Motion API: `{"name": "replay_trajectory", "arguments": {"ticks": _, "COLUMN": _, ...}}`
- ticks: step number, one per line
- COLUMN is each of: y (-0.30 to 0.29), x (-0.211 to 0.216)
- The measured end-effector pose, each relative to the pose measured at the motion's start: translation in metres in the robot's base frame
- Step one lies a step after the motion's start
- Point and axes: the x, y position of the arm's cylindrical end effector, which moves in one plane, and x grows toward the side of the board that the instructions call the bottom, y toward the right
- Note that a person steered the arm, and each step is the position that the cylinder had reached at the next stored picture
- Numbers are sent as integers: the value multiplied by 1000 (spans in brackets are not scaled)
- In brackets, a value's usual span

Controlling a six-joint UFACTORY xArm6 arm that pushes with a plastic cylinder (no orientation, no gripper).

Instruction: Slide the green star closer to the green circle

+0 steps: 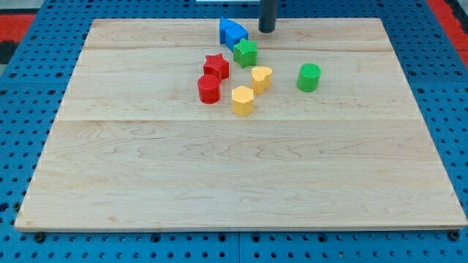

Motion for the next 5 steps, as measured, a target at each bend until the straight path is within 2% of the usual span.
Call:
{"name": "replay_trajectory", "arguments": {"ticks": 3, "y": -116, "x": -14}}
{"name": "replay_trajectory", "arguments": {"ticks": 4, "y": -160, "x": -12}}
{"name": "replay_trajectory", "arguments": {"ticks": 5, "y": -175, "x": 4}}
